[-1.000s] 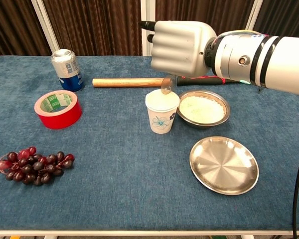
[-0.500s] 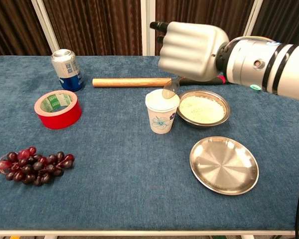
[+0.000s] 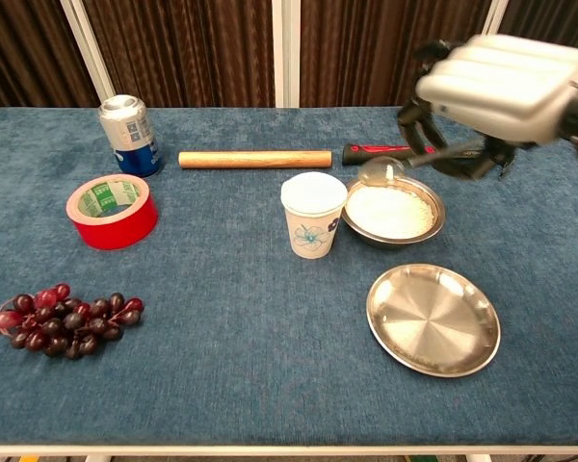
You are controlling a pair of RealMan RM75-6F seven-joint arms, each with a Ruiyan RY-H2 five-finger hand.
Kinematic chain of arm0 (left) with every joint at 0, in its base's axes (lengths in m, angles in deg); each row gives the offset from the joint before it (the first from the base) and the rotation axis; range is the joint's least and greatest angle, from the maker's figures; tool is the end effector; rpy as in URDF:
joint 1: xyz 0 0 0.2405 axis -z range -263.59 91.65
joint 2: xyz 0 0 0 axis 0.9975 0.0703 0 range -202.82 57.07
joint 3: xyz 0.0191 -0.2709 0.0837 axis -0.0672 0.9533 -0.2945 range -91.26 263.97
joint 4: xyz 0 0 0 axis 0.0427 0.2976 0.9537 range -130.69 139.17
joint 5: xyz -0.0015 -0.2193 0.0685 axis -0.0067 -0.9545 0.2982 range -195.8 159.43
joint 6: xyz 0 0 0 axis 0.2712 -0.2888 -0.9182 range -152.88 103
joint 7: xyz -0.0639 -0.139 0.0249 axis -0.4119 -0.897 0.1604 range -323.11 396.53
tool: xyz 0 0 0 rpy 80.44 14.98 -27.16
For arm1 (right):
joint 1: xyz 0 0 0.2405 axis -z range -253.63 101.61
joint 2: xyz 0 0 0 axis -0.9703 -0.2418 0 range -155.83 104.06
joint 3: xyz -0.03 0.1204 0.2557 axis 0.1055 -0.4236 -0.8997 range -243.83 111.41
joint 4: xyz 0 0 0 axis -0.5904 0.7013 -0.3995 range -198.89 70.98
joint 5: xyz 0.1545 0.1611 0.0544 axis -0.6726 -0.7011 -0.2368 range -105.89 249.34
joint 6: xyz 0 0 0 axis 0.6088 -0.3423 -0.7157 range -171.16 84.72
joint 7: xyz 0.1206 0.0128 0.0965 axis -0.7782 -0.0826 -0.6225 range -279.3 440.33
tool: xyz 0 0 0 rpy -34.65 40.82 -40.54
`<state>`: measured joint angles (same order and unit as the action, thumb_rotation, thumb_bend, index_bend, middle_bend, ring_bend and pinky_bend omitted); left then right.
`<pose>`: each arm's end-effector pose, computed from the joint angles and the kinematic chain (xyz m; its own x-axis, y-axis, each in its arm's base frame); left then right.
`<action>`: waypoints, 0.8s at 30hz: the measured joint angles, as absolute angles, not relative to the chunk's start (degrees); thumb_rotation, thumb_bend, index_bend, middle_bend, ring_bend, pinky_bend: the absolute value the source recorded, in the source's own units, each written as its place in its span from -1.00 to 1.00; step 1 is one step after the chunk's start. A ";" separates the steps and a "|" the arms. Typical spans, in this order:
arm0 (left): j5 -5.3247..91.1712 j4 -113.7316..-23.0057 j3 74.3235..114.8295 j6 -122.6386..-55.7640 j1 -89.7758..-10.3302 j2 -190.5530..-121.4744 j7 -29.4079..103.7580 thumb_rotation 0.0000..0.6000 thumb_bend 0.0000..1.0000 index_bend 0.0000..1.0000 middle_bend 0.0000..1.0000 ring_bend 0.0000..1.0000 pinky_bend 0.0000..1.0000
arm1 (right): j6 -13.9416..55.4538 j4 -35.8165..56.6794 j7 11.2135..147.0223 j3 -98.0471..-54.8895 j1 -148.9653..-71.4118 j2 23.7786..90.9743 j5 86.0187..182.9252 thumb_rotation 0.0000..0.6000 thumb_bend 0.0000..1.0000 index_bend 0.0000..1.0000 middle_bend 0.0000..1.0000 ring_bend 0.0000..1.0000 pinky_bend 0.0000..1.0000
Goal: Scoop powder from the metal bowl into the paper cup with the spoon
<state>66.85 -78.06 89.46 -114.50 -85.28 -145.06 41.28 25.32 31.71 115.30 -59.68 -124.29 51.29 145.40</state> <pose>-0.3775 0.1710 0.1330 0.4996 -0.0444 0.8651 0.8646 0.0867 -0.4949 -0.1589 -0.3355 0.0109 0.7621 0.0470 0.6457 -0.4998 -0.5913 0.6329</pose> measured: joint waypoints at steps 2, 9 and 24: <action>66.86 -78.61 89.49 -114.50 -85.22 -144.82 41.75 1.00 -0.80 -0.72 -0.80 -0.91 -0.92 | 25.64 30.47 108.87 -58.17 -121.80 50.79 148.92 1.00 -0.31 0.25 0.13 -0.56 -1.00; 66.99 -80.11 89.62 -114.48 -84.91 -144.26 42.88 1.00 -0.80 -0.72 -0.80 -0.91 -0.92 | 25.13 22.03 98.58 -53.80 -115.36 53.38 158.32 1.00 -0.32 0.17 0.03 -0.70 -1.00; 67.26 -79.28 89.11 -114.32 -84.97 -144.53 41.09 1.00 -0.80 -0.72 -0.80 -0.91 -0.91 | 24.98 10.77 102.52 -55.44 -108.32 65.14 162.69 1.00 -0.35 -0.57 -0.37 -0.92 -1.00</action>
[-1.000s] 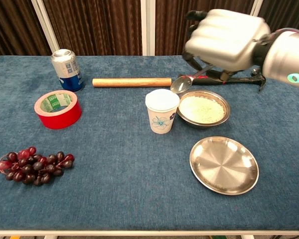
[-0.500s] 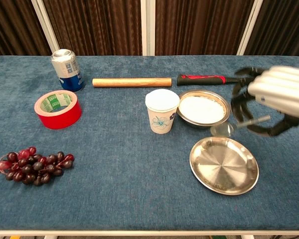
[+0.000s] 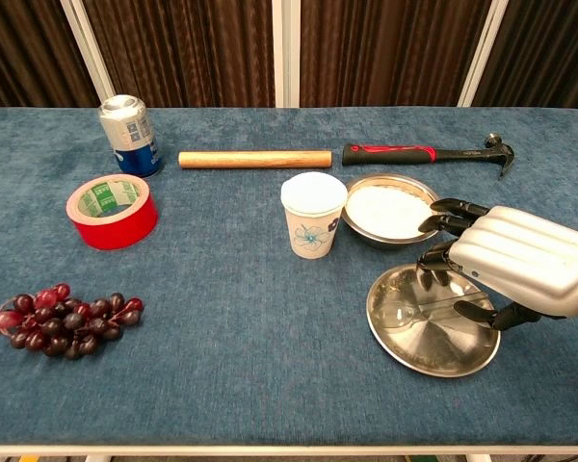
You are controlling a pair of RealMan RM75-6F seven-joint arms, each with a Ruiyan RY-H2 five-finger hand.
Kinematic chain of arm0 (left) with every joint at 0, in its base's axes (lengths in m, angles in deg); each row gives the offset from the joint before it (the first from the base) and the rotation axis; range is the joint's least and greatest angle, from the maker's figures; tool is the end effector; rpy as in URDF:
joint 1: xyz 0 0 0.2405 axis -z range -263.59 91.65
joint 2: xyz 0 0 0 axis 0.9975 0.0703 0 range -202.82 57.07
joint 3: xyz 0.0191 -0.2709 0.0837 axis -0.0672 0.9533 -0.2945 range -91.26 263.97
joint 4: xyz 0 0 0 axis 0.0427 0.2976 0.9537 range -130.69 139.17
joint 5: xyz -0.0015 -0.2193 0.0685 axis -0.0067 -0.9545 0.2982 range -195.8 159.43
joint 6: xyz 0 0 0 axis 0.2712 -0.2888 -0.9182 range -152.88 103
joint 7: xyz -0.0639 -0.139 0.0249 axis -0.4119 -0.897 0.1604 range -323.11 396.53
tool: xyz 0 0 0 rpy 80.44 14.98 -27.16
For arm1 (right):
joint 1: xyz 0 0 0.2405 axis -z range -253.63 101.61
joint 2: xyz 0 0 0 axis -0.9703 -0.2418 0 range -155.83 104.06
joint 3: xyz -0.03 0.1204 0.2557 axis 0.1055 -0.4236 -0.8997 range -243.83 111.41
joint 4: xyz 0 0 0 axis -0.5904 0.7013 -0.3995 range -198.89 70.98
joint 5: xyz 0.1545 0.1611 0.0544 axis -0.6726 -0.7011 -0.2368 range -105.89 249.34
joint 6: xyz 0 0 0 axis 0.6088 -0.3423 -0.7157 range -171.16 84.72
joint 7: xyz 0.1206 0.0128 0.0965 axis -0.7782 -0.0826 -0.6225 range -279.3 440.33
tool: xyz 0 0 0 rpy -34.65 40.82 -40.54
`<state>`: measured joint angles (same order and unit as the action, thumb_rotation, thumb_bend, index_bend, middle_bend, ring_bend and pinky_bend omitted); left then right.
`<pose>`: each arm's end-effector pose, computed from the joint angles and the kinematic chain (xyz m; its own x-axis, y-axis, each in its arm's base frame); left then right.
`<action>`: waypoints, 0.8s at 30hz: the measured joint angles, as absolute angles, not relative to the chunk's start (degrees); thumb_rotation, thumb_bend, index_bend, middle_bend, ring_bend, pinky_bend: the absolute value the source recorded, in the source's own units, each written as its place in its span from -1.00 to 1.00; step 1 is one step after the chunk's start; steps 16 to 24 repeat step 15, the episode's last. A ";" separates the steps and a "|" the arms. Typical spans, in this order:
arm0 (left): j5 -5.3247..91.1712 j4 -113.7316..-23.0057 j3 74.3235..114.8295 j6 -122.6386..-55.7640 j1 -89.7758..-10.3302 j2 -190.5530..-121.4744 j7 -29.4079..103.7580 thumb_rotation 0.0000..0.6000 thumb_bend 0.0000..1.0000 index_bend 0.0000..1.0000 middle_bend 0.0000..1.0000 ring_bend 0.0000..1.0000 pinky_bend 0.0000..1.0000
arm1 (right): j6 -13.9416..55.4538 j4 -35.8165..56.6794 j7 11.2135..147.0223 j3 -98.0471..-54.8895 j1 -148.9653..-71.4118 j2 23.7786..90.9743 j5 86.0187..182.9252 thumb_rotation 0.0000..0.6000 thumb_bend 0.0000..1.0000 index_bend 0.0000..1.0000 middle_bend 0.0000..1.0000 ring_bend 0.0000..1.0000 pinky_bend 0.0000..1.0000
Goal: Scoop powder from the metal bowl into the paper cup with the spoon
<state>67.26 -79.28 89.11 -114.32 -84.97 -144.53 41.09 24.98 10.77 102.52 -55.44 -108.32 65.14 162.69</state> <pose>-0.3727 0.1718 0.1323 0.4861 -0.0388 0.8730 0.8728 0.0722 -0.4828 -0.2498 -0.2638 -0.0657 0.7423 -0.0849 0.6646 -0.5453 -0.6530 0.5256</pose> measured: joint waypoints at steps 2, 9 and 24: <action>67.25 -79.10 89.08 -114.31 -84.99 -144.61 40.88 1.00 -0.80 -0.72 -0.80 -0.91 -0.92 | 25.41 11.82 103.47 -55.79 -107.68 64.44 162.70 1.00 -0.35 -0.64 -0.44 -0.93 -1.00; 67.16 -78.63 89.02 -113.95 -84.87 -144.97 40.21 1.00 -0.80 -0.72 -0.80 -0.91 -0.92 | 31.70 17.04 103.14 -58.13 -103.52 57.96 160.51 1.00 -0.35 -0.80 -0.60 -0.95 -1.00; 67.41 -78.54 89.13 -113.61 -84.39 -145.36 40.10 1.00 -0.80 -0.72 -0.80 -0.91 -0.92 | 41.33 23.58 96.98 -60.38 -96.92 48.33 157.91 1.00 -0.35 -0.97 -0.75 -1.00 -1.00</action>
